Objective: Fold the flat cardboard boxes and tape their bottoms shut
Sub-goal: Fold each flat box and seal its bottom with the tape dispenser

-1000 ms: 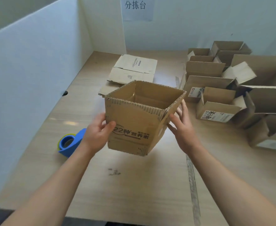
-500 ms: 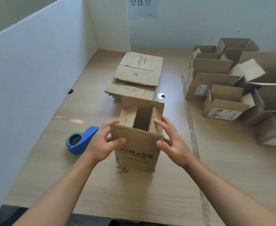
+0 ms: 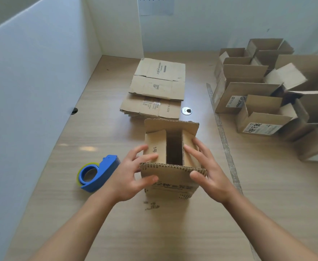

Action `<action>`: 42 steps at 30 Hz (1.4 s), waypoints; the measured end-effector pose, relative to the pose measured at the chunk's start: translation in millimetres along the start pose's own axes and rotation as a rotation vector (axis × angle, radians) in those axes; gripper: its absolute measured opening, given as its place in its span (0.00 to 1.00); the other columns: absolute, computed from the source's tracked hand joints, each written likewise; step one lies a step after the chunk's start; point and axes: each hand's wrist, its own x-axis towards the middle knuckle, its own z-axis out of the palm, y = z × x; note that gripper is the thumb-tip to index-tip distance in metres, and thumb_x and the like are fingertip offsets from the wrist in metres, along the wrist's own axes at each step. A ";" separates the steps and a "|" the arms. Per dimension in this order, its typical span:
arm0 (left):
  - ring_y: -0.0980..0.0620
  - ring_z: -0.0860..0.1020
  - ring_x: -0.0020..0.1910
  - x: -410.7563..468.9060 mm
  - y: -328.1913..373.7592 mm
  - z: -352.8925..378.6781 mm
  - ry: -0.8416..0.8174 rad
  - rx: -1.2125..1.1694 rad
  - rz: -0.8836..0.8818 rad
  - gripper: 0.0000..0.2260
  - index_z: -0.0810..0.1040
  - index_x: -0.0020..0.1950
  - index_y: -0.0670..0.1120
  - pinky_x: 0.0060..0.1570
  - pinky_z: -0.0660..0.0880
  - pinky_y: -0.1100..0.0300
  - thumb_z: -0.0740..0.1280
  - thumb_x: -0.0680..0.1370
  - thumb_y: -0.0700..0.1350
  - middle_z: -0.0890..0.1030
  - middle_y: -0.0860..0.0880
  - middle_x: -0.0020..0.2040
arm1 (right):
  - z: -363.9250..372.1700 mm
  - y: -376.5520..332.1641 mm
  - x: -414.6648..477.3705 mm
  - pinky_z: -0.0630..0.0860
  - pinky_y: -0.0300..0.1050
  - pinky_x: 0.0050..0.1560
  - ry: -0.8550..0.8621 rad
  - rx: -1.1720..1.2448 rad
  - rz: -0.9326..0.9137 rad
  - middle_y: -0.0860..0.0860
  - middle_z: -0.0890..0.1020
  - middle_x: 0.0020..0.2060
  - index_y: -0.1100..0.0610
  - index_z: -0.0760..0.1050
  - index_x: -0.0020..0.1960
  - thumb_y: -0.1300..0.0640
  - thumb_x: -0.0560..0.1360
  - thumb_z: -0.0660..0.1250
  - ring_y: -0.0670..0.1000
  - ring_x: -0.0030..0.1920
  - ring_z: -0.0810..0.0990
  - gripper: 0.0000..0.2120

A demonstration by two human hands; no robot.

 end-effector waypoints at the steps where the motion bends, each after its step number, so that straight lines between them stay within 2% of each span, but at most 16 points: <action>1: 0.61 0.71 0.67 1.8 -1.2 -0.4 -0.007 -0.001 -0.001 0.23 0.75 0.65 0.64 0.63 0.74 0.65 0.69 0.70 0.63 0.61 0.69 0.70 | -0.1 3.2 1.2 0.55 0.40 0.74 -0.008 -0.007 0.009 0.44 0.55 0.79 0.39 0.68 0.73 0.26 0.71 0.61 0.42 0.79 0.52 0.34; 4: 0.61 0.72 0.65 6.5 -5.5 -0.8 0.046 -0.042 -0.023 0.23 0.77 0.62 0.63 0.62 0.76 0.57 0.67 0.70 0.69 0.66 0.69 0.66 | 1.1 9.8 4.0 0.61 0.47 0.74 0.007 -0.027 0.070 0.40 0.59 0.77 0.43 0.78 0.64 0.28 0.72 0.61 0.43 0.77 0.59 0.28; 6: 0.64 0.71 0.64 10.6 -4.7 -0.5 0.170 -0.029 -0.038 0.26 0.71 0.64 0.67 0.61 0.76 0.55 0.66 0.69 0.72 0.67 0.68 0.64 | 6.4 10.3 6.1 0.68 0.51 0.71 0.061 -0.020 0.150 0.35 0.62 0.72 0.44 0.81 0.54 0.32 0.72 0.63 0.42 0.72 0.66 0.21; 7: 0.65 0.70 0.63 13.8 -2.5 -1.0 0.249 -0.028 -0.045 0.28 0.65 0.67 0.71 0.59 0.76 0.58 0.67 0.69 0.70 0.67 0.66 0.65 | 9.7 9.5 7.9 0.70 0.52 0.69 0.114 -0.038 0.167 0.34 0.64 0.69 0.44 0.80 0.54 0.34 0.72 0.64 0.40 0.71 0.66 0.19; 9: 0.65 0.67 0.65 23.7 2.4 -1.9 0.331 -0.027 -0.051 0.39 0.53 0.71 0.76 0.56 0.73 0.65 0.74 0.68 0.63 0.61 0.62 0.69 | 15.1 8.9 11.7 0.73 0.49 0.66 0.197 -0.057 0.176 0.32 0.65 0.66 0.39 0.70 0.66 0.37 0.71 0.67 0.38 0.69 0.66 0.24; 12: 0.58 0.62 0.72 44.8 2.8 -0.4 0.243 0.036 -0.082 0.49 0.45 0.74 0.74 0.63 0.71 0.58 0.78 0.68 0.56 0.55 0.63 0.74 | 18.2 7.2 17.5 0.73 0.45 0.64 0.235 -0.027 0.235 0.36 0.61 0.67 0.29 0.50 0.74 0.43 0.72 0.73 0.36 0.67 0.66 0.40; 14: 0.58 0.65 0.70 57.3 2.1 0.2 0.208 0.054 -0.086 0.42 0.54 0.74 0.72 0.66 0.70 0.54 0.77 0.70 0.55 0.62 0.59 0.73 | 17.9 4.6 22.7 0.70 0.49 0.68 0.243 -0.037 0.273 0.40 0.57 0.72 0.25 0.44 0.73 0.43 0.73 0.72 0.41 0.68 0.66 0.43; 16: 0.62 0.68 0.67 63.2 -2.5 2.6 0.206 0.071 -0.074 0.26 0.68 0.65 0.67 0.67 0.70 0.55 0.71 0.69 0.61 0.67 0.58 0.71 | 15.9 4.1 29.2 0.65 0.50 0.72 0.251 -0.060 0.267 0.43 0.54 0.76 0.22 0.45 0.71 0.41 0.72 0.70 0.47 0.74 0.63 0.41; 18: 0.71 0.65 0.66 57.5 -7.8 8.1 0.190 0.110 -0.076 0.19 0.73 0.58 0.63 0.66 0.65 0.68 0.65 0.69 0.65 0.65 0.57 0.74 | 14.2 5.9 33.6 0.60 0.44 0.73 0.224 -0.094 0.265 0.47 0.55 0.77 0.23 0.50 0.71 0.42 0.74 0.68 0.47 0.75 0.60 0.35; 20: 0.77 0.60 0.67 46.4 -12.1 15.6 0.182 0.076 -0.095 0.15 0.72 0.58 0.65 0.63 0.58 0.76 0.65 0.72 0.62 0.59 0.61 0.76 | 14.2 8.2 34.9 0.59 0.38 0.73 0.179 -0.110 0.272 0.48 0.64 0.75 0.28 0.59 0.69 0.43 0.76 0.66 0.40 0.72 0.63 0.26; 23: 0.64 0.63 0.73 39.2 -12.5 18.7 0.234 -0.011 -0.182 0.15 0.71 0.59 0.68 0.66 0.62 0.66 0.65 0.73 0.59 0.64 0.59 0.74 | 21.3 10.4 38.6 0.62 0.38 0.72 0.209 -0.060 0.276 0.45 0.71 0.69 0.37 0.69 0.69 0.50 0.80 0.66 0.33 0.64 0.68 0.20; 25: 0.56 0.72 0.66 43.2 -12.1 14.2 0.268 -0.003 -0.245 0.15 0.72 0.60 0.67 0.61 0.68 0.62 0.64 0.73 0.60 0.74 0.58 0.66 | 26.1 8.7 46.7 0.62 0.40 0.73 0.228 -0.061 0.307 0.45 0.71 0.70 0.41 0.71 0.71 0.51 0.80 0.65 0.38 0.67 0.69 0.20; 27: 0.56 0.75 0.60 47.9 -11.0 8.9 0.276 0.057 -0.258 0.15 0.74 0.63 0.64 0.56 0.69 0.61 0.66 0.76 0.59 0.77 0.59 0.61 | 28.4 6.3 55.4 0.63 0.43 0.73 0.213 -0.069 0.326 0.46 0.71 0.71 0.41 0.71 0.72 0.50 0.81 0.65 0.43 0.70 0.68 0.20; 31: 0.55 0.75 0.58 55.0 -5.9 16.2 0.313 0.074 -0.288 0.15 0.76 0.65 0.57 0.55 0.68 0.62 0.68 0.79 0.51 0.77 0.57 0.60 | 18.3 6.9 58.3 0.65 0.45 0.72 0.199 -0.043 0.348 0.44 0.74 0.68 0.42 0.72 0.71 0.51 0.80 0.65 0.44 0.68 0.71 0.19; 35: 0.55 0.75 0.55 68.1 11.2 40.0 0.238 0.046 -0.292 0.18 0.75 0.66 0.59 0.53 0.68 0.62 0.67 0.77 0.58 0.77 0.58 0.57 | -10.5 8.5 48.1 0.66 0.40 0.70 0.263 -0.093 0.400 0.42 0.78 0.63 0.47 0.74 0.70 0.56 0.81 0.65 0.44 0.67 0.73 0.18; 42: 0.55 0.75 0.55 74.6 22.3 50.8 0.244 0.049 -0.346 0.16 0.73 0.67 0.58 0.51 0.66 0.65 0.65 0.80 0.53 0.76 0.58 0.56 | -16.4 14.4 48.8 0.61 0.31 0.62 0.276 -0.209 0.347 0.48 0.79 0.64 0.49 0.74 0.70 0.57 0.82 0.62 0.48 0.66 0.73 0.18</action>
